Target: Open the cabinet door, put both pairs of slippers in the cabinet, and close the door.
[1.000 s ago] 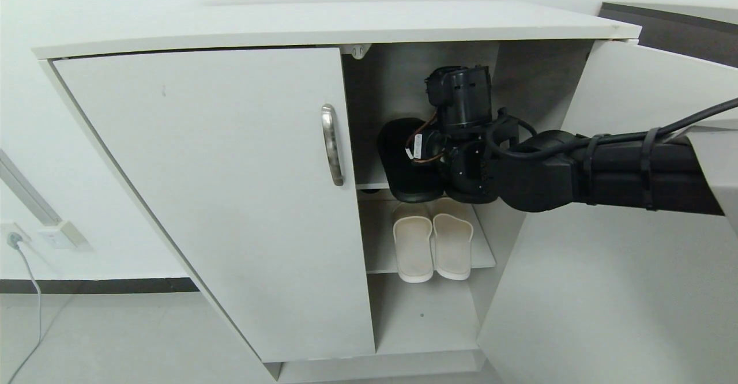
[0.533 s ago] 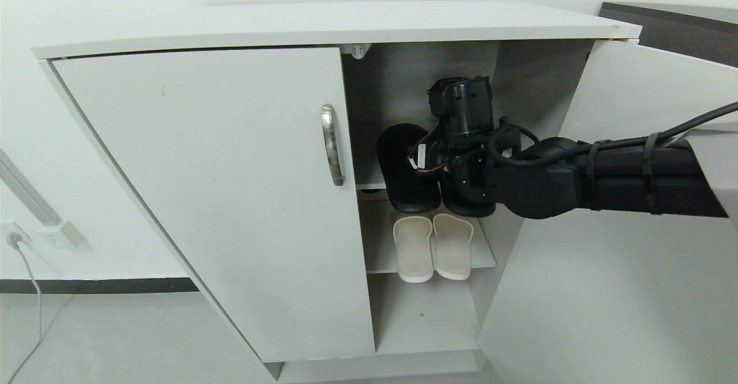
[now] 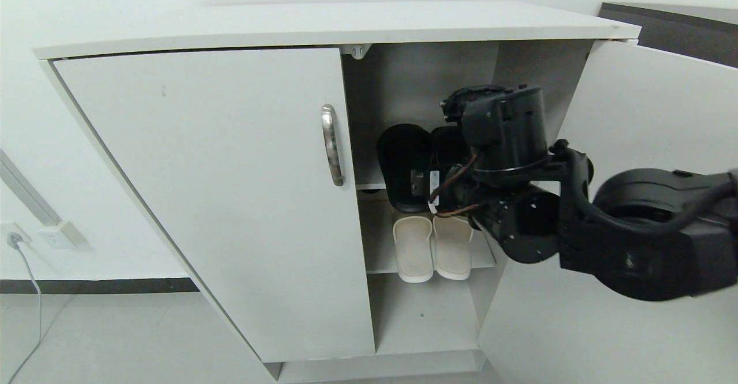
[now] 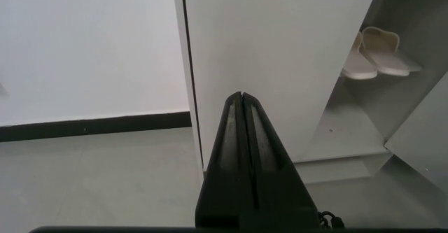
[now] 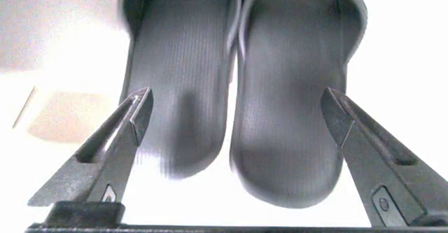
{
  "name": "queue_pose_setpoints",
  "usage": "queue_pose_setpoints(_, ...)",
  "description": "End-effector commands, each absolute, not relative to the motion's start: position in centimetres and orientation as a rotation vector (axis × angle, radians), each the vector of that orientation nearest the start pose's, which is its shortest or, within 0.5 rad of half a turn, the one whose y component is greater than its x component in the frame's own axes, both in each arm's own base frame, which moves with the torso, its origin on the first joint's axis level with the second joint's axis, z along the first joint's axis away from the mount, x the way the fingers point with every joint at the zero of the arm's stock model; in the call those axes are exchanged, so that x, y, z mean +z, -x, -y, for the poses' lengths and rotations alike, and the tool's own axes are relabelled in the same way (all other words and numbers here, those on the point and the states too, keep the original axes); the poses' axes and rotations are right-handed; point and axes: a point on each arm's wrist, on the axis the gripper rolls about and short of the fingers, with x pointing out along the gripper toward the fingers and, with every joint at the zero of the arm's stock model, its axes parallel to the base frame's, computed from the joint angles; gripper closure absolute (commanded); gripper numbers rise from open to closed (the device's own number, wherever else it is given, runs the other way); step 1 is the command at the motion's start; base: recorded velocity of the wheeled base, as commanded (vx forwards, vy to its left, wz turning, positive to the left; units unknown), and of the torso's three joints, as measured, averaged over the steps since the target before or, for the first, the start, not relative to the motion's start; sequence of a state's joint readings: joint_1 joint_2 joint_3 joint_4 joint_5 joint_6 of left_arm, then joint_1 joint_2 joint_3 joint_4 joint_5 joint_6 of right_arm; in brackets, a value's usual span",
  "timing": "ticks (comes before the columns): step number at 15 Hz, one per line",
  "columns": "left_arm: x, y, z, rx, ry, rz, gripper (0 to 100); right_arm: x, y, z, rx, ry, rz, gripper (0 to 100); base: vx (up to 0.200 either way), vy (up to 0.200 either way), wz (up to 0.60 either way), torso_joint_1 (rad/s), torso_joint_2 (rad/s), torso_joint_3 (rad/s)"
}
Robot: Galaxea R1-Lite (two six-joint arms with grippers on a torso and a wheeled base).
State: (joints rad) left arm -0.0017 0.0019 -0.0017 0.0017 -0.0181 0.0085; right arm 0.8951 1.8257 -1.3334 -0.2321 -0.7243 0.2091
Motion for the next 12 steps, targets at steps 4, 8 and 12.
queue_pose_setpoints(4, 7.6, 2.3, 0.0, -0.018, -0.009, -0.001, 100, 23.5, -17.8, -23.1, 0.285, -0.032, -0.193, 0, 0.000, 0.000, 0.00, 0.000, 0.00, 0.000)
queue_pose_setpoints(8, 7.6, 2.3, 0.0, -0.020, -0.011, -0.001, 100, 22.1, -17.9, -23.7, 0.324, -0.019, -0.217, 100, 0.000, 0.000, 0.00, 0.000, 0.00, 0.000)
queue_pose_setpoints(12, 7.6, 2.3, 0.0, -0.020, -0.011, -0.001, 100, 21.1, -18.0, -24.2, 0.329, 0.005, -0.241, 100, 0.000, 0.000, 0.00, 0.000, 0.00, 0.000)
